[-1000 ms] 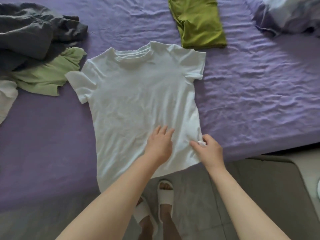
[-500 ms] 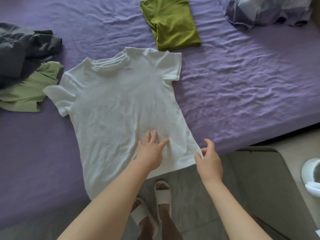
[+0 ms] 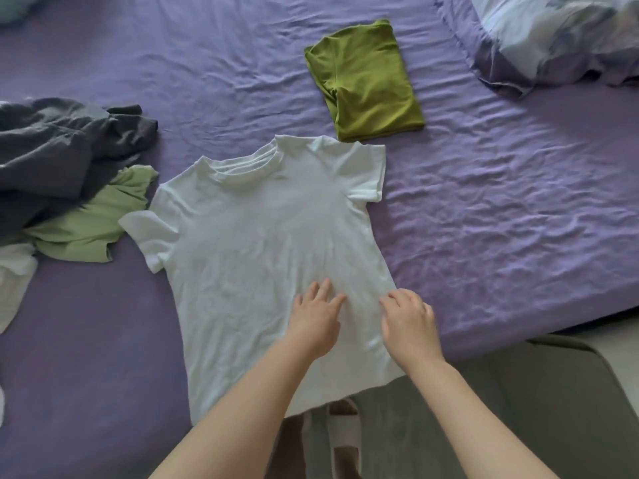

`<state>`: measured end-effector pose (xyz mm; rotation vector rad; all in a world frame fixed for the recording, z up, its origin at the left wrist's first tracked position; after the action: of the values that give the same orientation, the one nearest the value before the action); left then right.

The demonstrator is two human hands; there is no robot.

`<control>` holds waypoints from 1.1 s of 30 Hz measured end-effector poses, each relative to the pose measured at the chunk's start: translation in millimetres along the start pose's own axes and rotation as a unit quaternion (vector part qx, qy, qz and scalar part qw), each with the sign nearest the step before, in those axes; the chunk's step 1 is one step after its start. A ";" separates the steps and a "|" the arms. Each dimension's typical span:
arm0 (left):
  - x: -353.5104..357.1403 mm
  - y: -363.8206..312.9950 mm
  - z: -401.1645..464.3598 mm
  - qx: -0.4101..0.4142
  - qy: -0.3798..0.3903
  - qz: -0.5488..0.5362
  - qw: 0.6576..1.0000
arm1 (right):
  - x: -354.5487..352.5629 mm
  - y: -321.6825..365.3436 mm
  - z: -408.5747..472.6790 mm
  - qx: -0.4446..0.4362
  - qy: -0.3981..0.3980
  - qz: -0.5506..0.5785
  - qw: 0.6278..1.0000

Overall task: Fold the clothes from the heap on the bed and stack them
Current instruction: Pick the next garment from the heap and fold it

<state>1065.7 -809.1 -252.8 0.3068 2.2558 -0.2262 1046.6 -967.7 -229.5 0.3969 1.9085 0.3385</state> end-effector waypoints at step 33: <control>-172.6 121.6 205.1 -0.103 -0.119 -0.551 0.819 | -28.7 87.6 191.3 -0.290 -0.174 -0.069 0.939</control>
<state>1357.6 -771.9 -259.5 -1.1287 1.9224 -0.5641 1244.9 -892.0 -237.2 -0.0716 1.3986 0.6662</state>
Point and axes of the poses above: each hand's wrist, its own z-axis towards the middle knuckle, its own x-axis out of the palm, y = z × x, the point moved 4 cm from there along z, towards the middle knuckle, and after that the axes turned 14 degrees about z, right-handed, at the moved point
